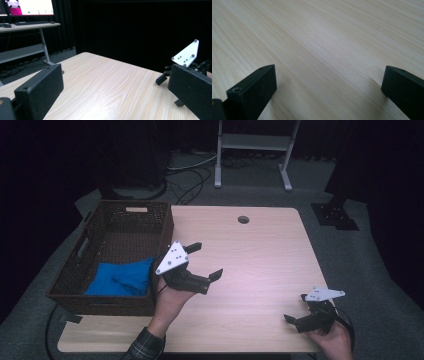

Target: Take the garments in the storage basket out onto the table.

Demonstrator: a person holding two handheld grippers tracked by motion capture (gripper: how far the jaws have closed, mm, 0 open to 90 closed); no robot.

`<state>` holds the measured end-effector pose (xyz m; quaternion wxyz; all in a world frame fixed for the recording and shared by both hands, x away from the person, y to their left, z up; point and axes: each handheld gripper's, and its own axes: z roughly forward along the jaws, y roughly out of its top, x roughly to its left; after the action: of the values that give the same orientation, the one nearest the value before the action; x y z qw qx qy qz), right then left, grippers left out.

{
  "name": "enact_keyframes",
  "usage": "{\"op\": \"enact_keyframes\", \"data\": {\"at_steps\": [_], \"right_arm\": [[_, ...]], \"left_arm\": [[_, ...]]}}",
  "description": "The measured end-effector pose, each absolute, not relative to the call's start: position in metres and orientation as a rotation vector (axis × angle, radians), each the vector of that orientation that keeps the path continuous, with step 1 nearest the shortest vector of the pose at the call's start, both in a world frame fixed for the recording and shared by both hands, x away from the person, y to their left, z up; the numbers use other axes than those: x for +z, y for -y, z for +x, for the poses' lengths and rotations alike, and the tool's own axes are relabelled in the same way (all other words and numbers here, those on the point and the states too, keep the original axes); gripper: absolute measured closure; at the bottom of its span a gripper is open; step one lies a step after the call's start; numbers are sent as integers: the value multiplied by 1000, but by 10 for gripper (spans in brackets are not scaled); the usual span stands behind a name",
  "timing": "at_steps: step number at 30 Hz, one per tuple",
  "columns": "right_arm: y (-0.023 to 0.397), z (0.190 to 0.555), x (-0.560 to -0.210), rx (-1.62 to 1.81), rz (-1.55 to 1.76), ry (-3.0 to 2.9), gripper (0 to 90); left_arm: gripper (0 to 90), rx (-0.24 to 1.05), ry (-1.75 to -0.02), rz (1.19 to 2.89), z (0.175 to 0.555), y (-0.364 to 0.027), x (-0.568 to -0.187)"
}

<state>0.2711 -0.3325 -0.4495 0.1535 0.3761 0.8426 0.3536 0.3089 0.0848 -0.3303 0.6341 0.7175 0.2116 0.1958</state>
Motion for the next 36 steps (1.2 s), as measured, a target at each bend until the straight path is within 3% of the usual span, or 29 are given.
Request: {"op": "enact_keyframes", "data": {"at_steps": [36], "right_arm": [[332, 271, -450, 1016, 1078, -2415, 0]], "left_arm": [[0, 444, -530, 1639, 317, -91, -295]]}}
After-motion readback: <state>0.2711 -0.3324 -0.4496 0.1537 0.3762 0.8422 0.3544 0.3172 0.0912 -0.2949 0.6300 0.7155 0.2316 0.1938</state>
